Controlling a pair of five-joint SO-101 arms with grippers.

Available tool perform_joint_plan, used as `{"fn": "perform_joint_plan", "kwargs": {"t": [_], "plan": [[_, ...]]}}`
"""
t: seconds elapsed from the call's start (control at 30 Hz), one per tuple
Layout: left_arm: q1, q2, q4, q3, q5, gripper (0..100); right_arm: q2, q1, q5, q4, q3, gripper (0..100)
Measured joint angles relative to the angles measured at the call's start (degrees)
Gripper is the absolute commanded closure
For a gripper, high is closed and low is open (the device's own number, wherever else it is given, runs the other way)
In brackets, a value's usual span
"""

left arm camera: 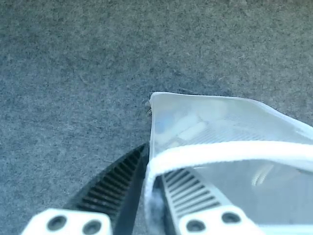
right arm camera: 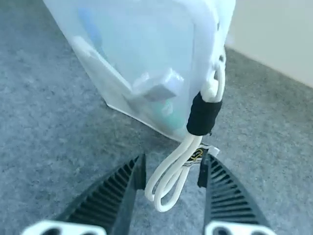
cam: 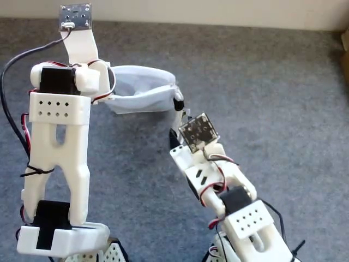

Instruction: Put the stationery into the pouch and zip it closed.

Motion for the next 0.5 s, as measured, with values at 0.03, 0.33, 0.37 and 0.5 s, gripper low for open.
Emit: {"fn": "perform_joint_plan", "kwargs": {"t": [0.03, 0.33, 0.37, 0.5], "plan": [[0.0, 0.0, 0.0, 0.0, 0.0, 99, 1.5, 0.0, 0.0, -1.0, 0.0, 82.7], [0.0, 0.0, 0.0, 0.0, 0.0, 99, 4.7, 0.0, 0.0, -5.4, 0.0, 82.7], [0.0, 0.0, 0.0, 0.0, 0.0, 99, 4.7, 0.0, 0.0, -5.5, 0.0, 82.7], [0.0, 0.0, 0.0, 0.0, 0.0, 99, 4.7, 0.0, 0.0, -5.5, 0.0, 82.7]]}}
